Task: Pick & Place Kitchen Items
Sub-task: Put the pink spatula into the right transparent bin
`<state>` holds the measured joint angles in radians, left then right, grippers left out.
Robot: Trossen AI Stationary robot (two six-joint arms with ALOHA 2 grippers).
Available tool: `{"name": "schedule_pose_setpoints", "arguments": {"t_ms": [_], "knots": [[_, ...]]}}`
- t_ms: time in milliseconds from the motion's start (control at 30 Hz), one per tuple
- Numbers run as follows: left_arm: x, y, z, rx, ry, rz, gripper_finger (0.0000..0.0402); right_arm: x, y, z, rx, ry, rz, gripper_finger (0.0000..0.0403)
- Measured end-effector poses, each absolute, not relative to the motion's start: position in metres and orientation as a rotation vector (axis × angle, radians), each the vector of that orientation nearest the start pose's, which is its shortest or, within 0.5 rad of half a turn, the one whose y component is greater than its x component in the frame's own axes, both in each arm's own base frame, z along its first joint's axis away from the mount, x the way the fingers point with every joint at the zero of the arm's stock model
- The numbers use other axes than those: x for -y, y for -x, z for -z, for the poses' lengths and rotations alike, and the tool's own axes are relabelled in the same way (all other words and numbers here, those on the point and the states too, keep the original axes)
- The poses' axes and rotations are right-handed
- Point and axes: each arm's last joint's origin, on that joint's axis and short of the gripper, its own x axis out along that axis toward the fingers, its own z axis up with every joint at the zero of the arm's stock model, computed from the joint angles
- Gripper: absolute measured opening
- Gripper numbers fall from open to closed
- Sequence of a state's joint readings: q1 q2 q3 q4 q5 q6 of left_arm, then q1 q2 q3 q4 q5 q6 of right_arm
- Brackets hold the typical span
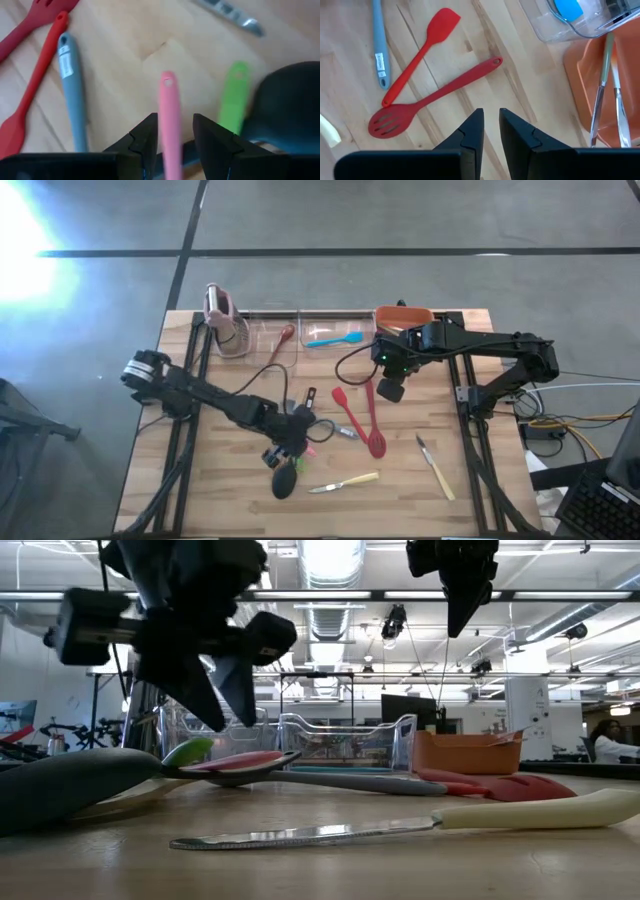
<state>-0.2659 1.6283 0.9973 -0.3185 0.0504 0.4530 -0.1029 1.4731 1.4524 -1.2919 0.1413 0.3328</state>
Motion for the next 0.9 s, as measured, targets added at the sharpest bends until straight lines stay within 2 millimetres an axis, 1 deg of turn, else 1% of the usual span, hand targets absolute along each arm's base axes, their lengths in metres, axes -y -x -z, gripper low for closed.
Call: {"name": "schedule_pose_setpoints", "arguments": {"t_ms": [100,200,433,567,733,900], "knots": [[0.083,-0.318,-0.19,-0.888,-0.508,0.491,0.0126,0.031,-0.263,-0.328,-1.267,-0.257,0.425,0.0052],[0.081,-0.318,-0.187,-0.911,-0.499,0.494,0.0126,0.031,-0.263,-0.328,-1.267,-0.255,0.423,0.0052],[0.081,-0.317,-0.186,-0.922,-0.484,0.514,0.0126,0.031,-0.263,-0.328,-1.27,-0.244,0.416,0.0052],[0.082,-0.319,-0.181,-0.934,-0.477,0.526,0.0126,0.031,-0.263,-0.328,-1.268,-0.244,0.415,0.0052],[0.081,-0.322,-0.174,-0.947,-0.475,0.525,0.0126,0.031,-0.264,-0.328,-1.266,-0.242,0.412,0.0052],[0.08,-0.327,-0.172,-0.943,-0.47,0.517,0.0126,0.031,-0.264,-0.328,-1.261,-0.239,0.409,0.0052]]}}
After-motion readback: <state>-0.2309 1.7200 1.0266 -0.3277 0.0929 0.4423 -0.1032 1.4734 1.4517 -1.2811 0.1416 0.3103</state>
